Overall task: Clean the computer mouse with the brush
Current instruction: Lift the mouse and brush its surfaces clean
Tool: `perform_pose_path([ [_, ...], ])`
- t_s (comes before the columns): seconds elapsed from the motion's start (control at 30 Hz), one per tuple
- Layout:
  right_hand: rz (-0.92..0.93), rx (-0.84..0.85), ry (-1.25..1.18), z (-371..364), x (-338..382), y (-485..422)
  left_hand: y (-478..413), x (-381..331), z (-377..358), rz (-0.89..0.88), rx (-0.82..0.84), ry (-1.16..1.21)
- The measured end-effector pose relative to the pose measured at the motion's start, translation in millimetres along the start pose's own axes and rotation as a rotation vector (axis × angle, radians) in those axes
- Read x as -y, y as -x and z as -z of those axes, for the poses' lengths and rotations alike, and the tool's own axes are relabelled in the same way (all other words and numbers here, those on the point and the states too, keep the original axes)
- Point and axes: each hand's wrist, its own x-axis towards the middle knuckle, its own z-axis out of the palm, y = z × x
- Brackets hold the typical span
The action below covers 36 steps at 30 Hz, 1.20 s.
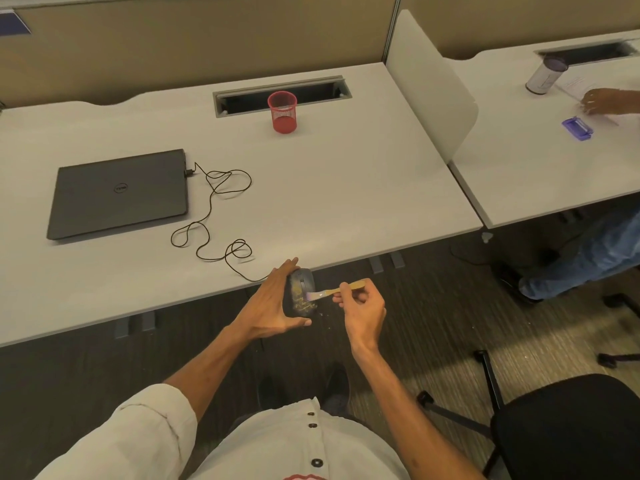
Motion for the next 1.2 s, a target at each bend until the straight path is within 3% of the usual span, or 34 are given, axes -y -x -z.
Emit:
perform_pose_path([
  [0.2,-0.029,-0.109,0.001,15.9,-4.9,-6.3,2.1,4.3,-2.3,0.01,0.004,-0.008],
  [0.5,0.018,0.073,-0.066,1.5,2.4,5.5,-2.5,2.4,-3.6,-0.003,0.0,-0.034],
  [0.83,-0.012,-0.114,0.004,25.9,-10.8,-1.7,-1.5,3.9,-3.9,-0.001,-0.019,-0.039],
  [1.07,0.042,0.032,-0.106,10.6,-3.9,10.4,-3.4,1.1,-5.4,0.009,-0.042,-0.033],
  [1.2,0.041,0.004,-0.051,9.8,-9.2,13.3,-3.7,0.6,-6.7,-0.003,-0.051,-0.059],
])
